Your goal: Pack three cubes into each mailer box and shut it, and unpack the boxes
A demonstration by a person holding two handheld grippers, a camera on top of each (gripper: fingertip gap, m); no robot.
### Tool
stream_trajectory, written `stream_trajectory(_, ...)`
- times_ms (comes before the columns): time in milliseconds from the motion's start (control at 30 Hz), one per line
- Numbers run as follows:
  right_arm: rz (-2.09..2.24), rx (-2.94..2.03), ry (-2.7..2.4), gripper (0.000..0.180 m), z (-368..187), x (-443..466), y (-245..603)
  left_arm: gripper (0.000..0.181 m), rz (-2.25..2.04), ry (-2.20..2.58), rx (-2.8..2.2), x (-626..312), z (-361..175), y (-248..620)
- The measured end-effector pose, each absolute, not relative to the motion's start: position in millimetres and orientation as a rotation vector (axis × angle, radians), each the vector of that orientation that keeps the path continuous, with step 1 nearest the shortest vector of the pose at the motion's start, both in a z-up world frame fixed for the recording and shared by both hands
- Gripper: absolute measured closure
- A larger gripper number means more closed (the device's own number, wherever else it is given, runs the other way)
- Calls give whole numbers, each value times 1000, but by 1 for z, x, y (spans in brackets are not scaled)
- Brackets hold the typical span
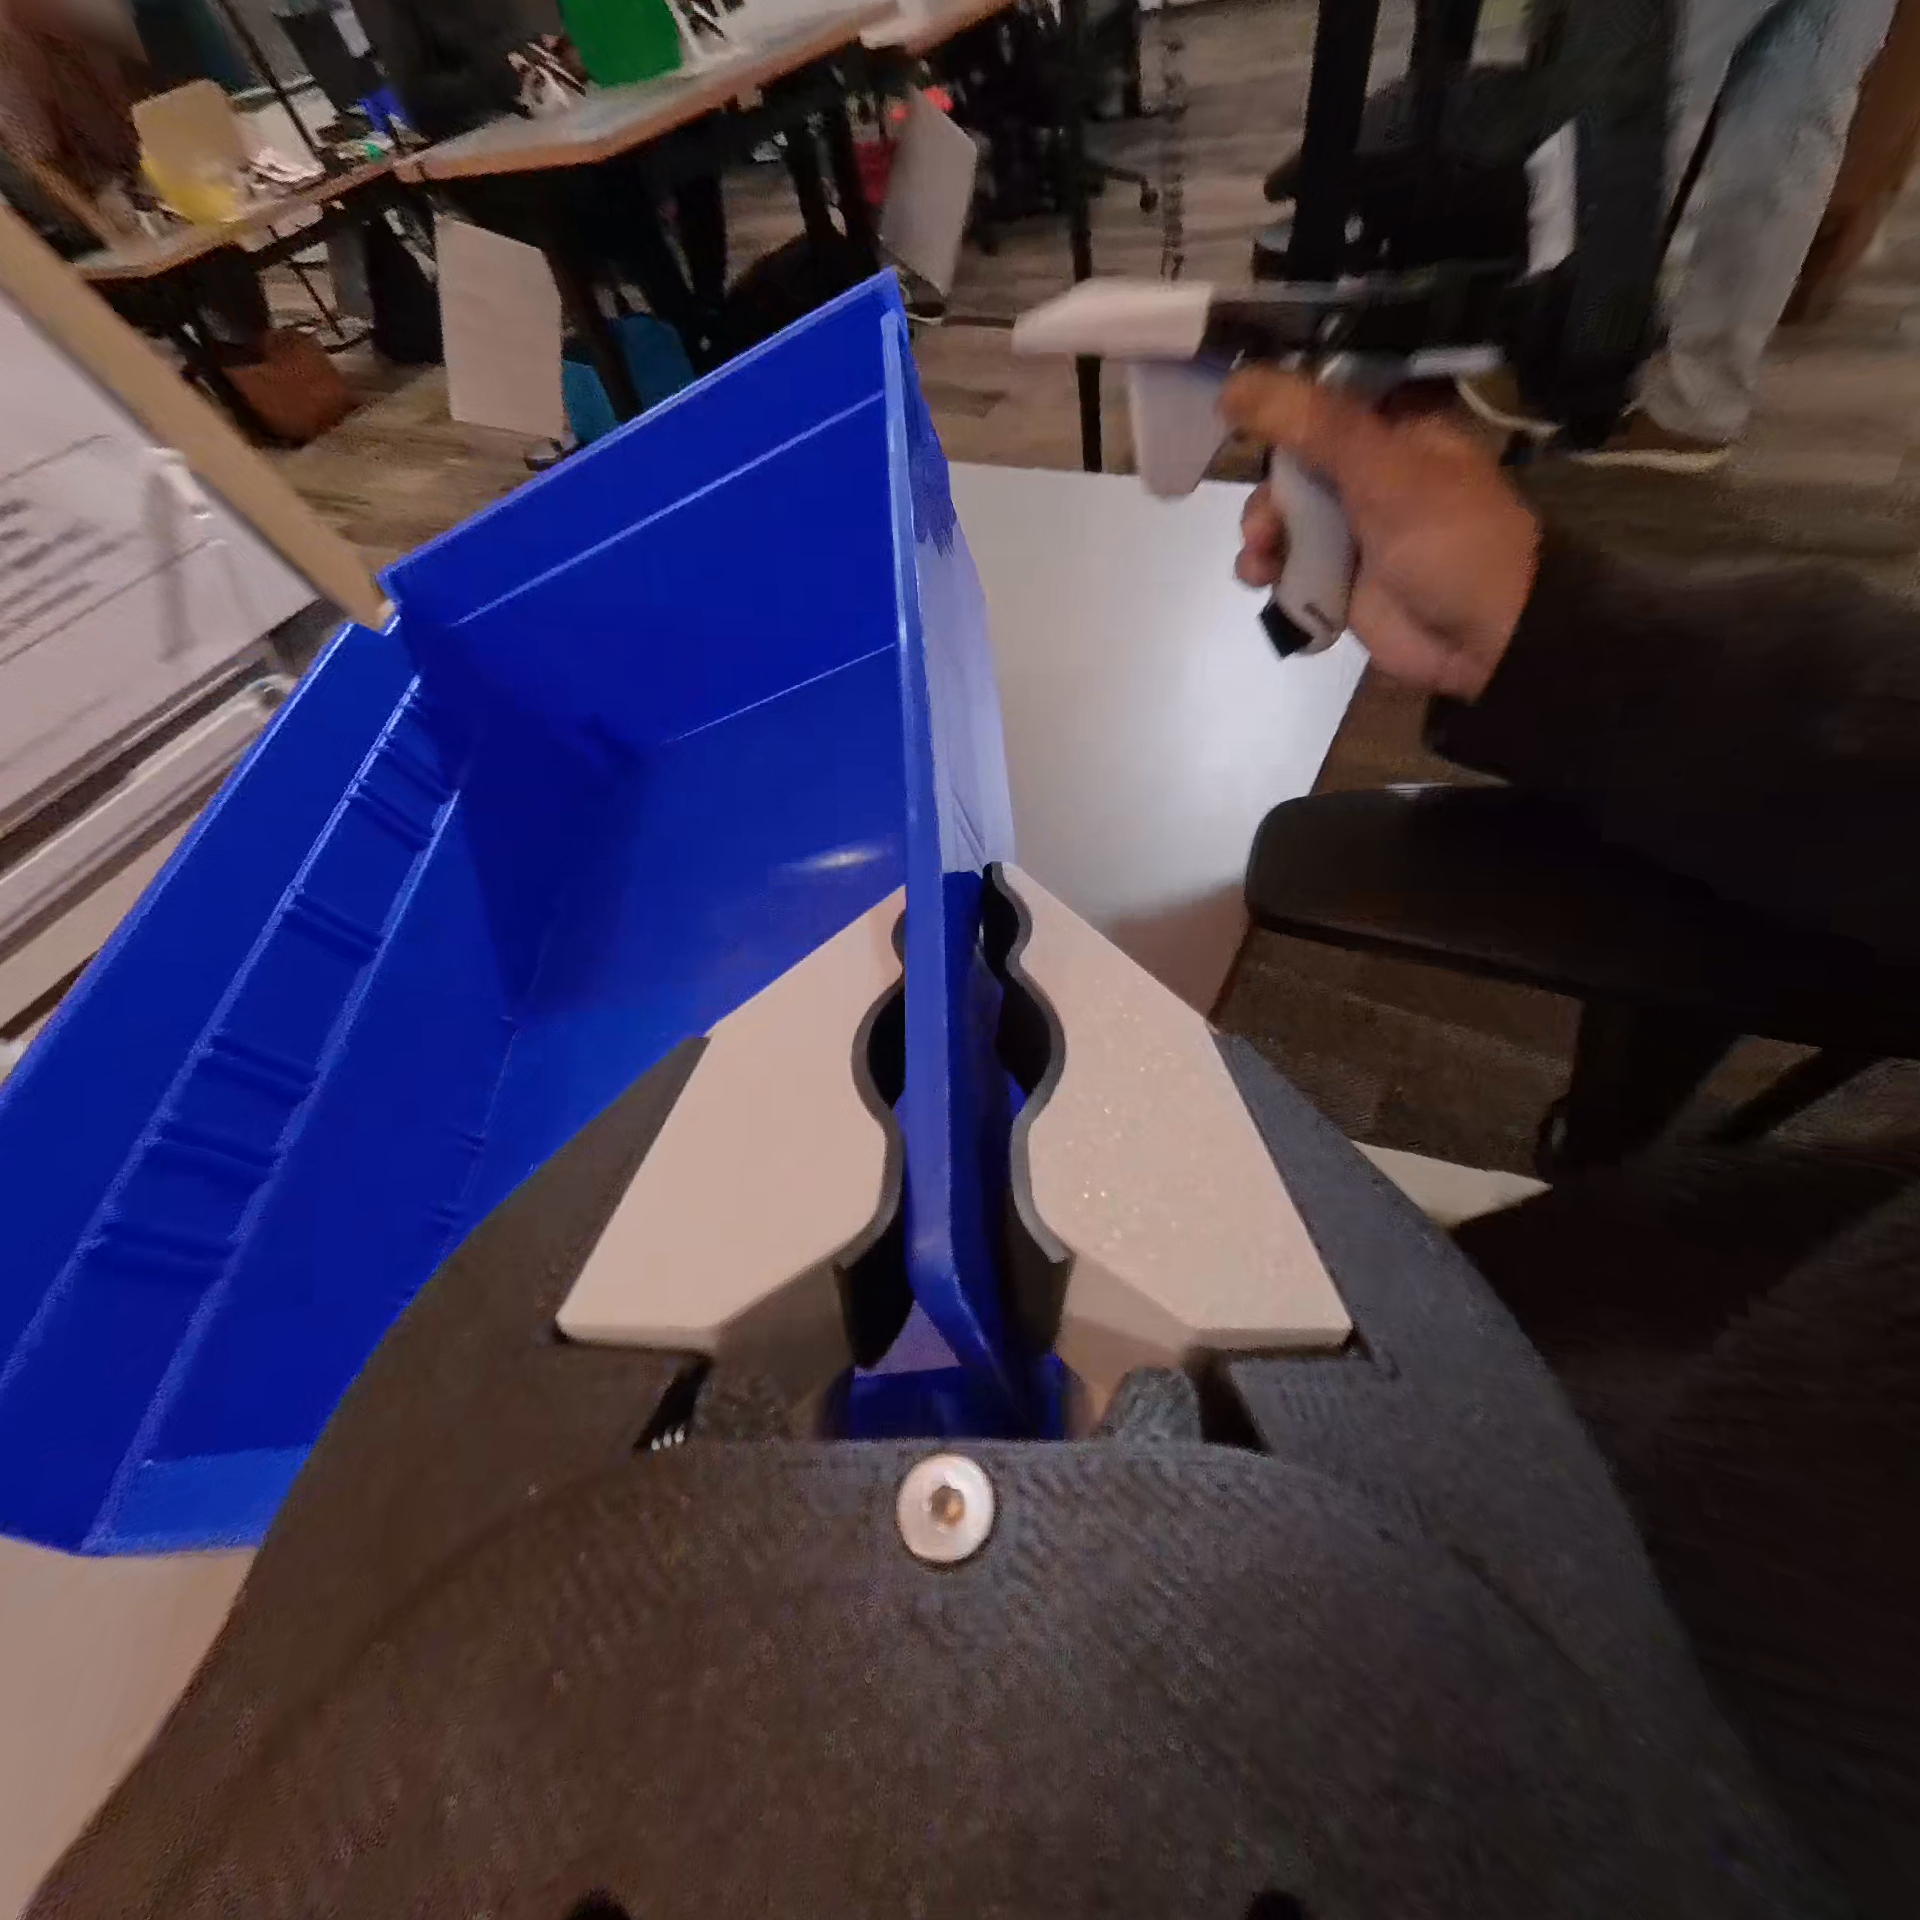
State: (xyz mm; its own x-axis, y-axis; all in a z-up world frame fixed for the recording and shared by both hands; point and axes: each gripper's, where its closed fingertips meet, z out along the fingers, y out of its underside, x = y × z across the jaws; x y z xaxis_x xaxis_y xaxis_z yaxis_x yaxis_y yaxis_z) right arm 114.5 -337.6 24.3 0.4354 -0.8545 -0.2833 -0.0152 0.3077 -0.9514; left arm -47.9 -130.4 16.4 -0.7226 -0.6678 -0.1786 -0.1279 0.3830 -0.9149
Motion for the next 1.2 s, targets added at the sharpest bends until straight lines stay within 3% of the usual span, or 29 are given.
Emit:
stream_trajectory(233, -817, -971, 863, 121, 62, 90, -376, 175, -1303, 2158, -608, 27, -27, -211)
stream_trajectory(667, -971, -1105, 864, 119, 55, 70, -370, 176, -1444, 2197, -561, 63, -60, -307)
stream_trajectory(1200, -958, -1234, 947, 105, 23, 78, -365, 175, -1340, 2209, -519, 71, -91, -340)
